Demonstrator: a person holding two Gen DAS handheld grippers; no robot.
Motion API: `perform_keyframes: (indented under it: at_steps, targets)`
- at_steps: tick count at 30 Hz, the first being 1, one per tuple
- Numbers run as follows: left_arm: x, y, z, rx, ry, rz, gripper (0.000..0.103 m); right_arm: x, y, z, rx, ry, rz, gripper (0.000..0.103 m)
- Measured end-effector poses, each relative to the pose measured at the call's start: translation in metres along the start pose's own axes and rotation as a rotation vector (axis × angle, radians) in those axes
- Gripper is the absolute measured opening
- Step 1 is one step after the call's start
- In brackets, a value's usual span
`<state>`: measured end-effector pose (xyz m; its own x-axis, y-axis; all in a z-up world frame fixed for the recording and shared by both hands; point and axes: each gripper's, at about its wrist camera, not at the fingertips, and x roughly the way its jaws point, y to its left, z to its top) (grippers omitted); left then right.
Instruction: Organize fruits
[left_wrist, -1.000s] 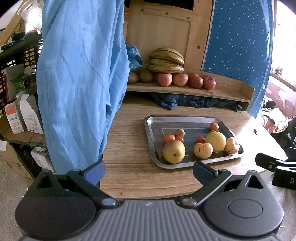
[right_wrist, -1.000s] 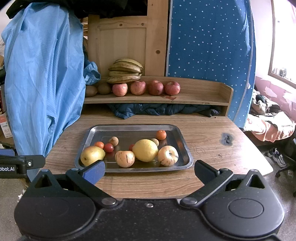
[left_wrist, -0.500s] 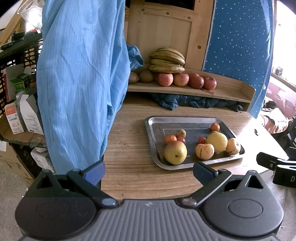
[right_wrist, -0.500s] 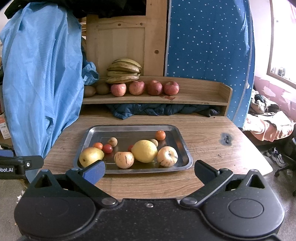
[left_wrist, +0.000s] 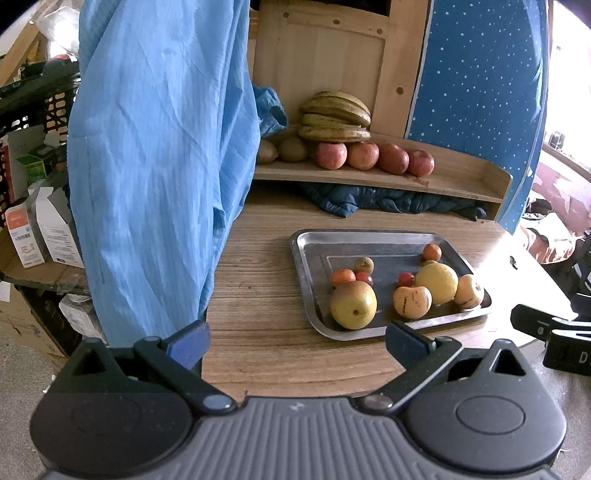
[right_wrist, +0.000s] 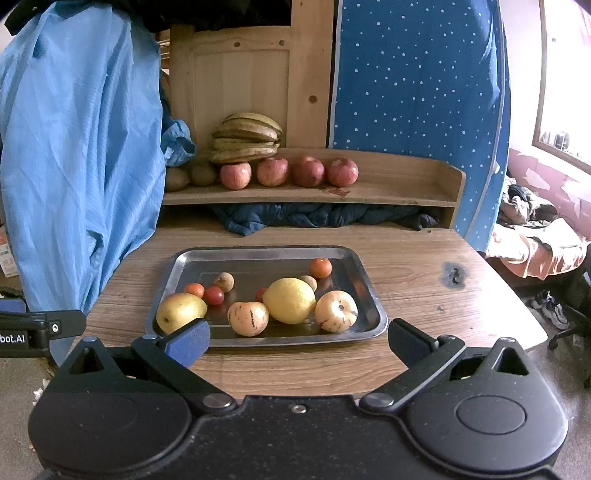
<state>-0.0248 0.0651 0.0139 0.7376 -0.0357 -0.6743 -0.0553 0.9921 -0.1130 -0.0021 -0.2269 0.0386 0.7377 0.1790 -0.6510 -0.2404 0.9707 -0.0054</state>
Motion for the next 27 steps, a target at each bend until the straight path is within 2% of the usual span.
perform_keyframes:
  at_steps: [27]
  targets:
    - [0.023, 0.005, 0.01, 0.009, 0.034, -0.037, 0.103, 0.018, 0.008, 0.004, 0.01, 0.028, -0.03, 0.102]
